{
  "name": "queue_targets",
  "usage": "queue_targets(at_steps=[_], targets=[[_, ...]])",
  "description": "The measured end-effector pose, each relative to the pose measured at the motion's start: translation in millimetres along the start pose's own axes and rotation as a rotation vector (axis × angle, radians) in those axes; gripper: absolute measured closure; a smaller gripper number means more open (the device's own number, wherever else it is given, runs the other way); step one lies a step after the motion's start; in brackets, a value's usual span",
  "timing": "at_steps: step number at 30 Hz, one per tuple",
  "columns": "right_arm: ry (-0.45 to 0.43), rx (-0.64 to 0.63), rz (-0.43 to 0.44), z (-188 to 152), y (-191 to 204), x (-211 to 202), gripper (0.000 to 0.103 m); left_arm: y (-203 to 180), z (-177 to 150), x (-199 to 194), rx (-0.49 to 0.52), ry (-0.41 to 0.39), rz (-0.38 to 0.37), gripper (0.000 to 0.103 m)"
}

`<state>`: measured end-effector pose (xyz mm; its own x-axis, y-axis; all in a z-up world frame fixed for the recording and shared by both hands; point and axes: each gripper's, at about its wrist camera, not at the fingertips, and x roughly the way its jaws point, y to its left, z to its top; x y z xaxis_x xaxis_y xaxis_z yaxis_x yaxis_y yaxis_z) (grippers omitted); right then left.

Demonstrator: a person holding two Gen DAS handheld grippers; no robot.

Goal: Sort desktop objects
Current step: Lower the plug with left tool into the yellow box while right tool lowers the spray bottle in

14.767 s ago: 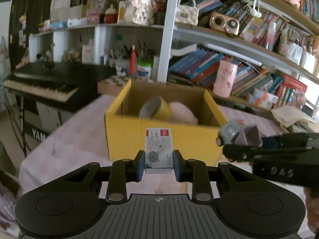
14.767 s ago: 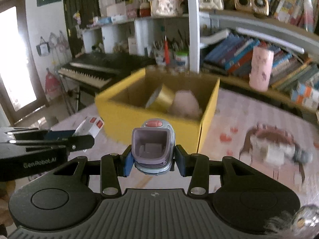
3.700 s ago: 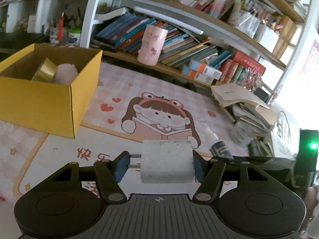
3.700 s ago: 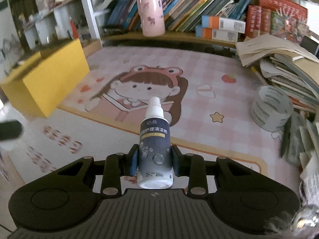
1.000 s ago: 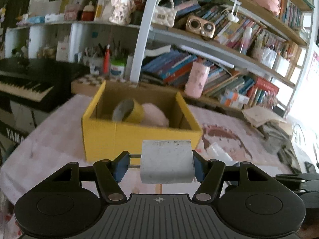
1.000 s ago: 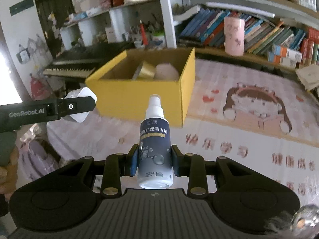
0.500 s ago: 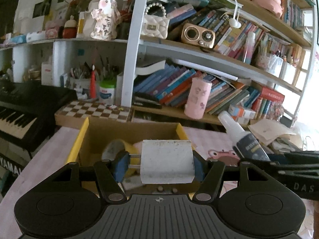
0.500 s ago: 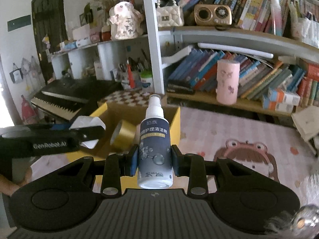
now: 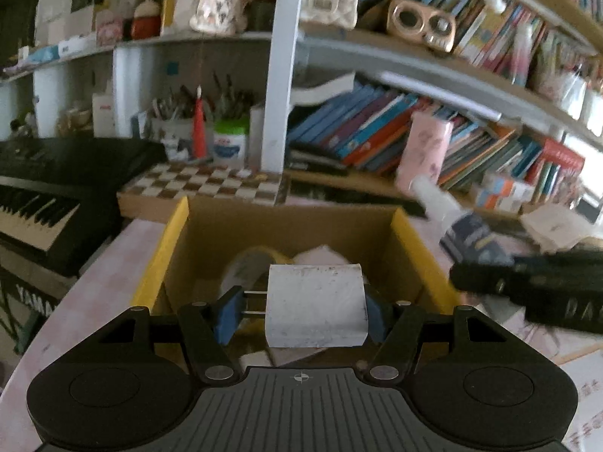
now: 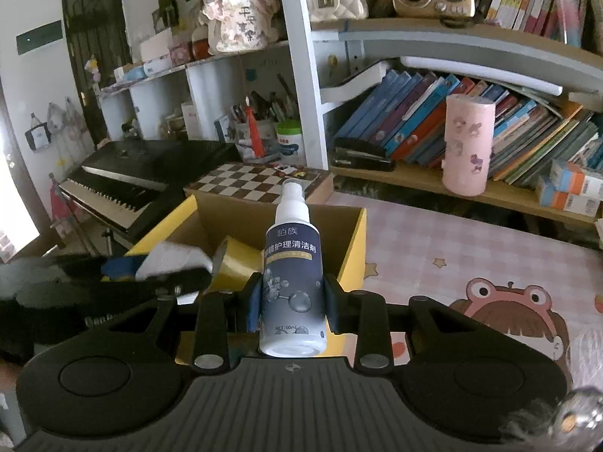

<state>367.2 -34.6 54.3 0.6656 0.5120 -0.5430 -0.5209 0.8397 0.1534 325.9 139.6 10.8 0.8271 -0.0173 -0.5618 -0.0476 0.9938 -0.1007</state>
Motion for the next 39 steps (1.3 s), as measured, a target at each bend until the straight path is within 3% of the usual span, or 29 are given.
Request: queue_targets(at_steps=[13, 21, 24, 29, 36, 39], targets=[[0.094, -0.082, 0.022, 0.4, 9.1, 49.2, 0.073, 0.8, -17.6, 40.7, 0.101, 0.139, 0.046, 0.038], [0.173, -0.169, 0.053, -10.3, 22.2, 68.1, 0.073, 6.7, -18.0, 46.8, 0.075, 0.173, 0.05, 0.038], [0.196, -0.205, 0.057, -9.9, 25.8, 73.5, 0.073, 11.6, -18.7, 45.3, 0.054, 0.182, 0.067, 0.032], [0.216, -0.262, 0.049, -6.6, 26.1, 79.9, 0.073, 14.7, -18.8, 34.1, 0.047, 0.164, 0.053, 0.033], [0.224, -0.283, 0.061, -7.7, 25.7, 78.3, 0.073, 12.4, -16.7, 5.8, 0.047, 0.06, 0.026, 0.021], [0.205, -0.25, 0.068, -7.7, 24.3, 71.2, 0.072, 14.0, -15.4, -2.3, 0.019, 0.032, 0.026, 0.02]])
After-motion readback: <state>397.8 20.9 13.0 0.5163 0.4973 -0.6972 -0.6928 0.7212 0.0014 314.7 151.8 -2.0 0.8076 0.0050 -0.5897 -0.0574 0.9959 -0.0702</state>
